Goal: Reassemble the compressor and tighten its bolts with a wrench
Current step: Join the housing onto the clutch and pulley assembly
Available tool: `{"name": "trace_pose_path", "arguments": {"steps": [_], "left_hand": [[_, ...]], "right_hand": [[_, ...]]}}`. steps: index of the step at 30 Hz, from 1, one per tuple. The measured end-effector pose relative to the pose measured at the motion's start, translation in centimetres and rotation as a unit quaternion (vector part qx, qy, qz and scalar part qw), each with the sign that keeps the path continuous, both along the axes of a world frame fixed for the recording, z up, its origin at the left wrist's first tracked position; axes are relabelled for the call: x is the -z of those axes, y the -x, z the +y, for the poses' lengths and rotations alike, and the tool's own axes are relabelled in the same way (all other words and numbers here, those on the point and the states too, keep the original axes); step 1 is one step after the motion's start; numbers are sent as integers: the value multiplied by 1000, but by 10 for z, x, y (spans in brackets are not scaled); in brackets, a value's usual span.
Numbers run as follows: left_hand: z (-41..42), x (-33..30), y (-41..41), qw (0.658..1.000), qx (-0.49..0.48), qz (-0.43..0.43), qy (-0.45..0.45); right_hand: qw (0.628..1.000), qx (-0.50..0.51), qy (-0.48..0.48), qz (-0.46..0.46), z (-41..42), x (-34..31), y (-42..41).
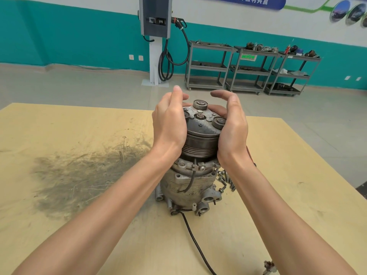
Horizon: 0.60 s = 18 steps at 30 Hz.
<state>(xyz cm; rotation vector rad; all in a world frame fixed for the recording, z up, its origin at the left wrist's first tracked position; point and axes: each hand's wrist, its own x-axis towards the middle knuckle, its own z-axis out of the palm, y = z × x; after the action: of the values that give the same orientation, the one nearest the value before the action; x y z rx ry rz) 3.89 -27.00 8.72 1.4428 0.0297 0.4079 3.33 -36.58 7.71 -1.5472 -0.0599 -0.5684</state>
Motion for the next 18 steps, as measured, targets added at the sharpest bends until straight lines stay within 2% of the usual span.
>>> {"name": "trace_pose_path", "arguments": {"steps": [7, 13, 18], "left_hand": [[1, 9, 3, 998, -5, -56, 8], [5, 4, -4, 999, 25, 20, 41], [5, 4, -5, 998, 26, 41, 46]], "right_hand": [[999, -5, 12, -52, -3, 7, 3], [999, -2, 38, 10, 1, 0, -4], [999, -2, 25, 34, 0, -1, -7]]}}
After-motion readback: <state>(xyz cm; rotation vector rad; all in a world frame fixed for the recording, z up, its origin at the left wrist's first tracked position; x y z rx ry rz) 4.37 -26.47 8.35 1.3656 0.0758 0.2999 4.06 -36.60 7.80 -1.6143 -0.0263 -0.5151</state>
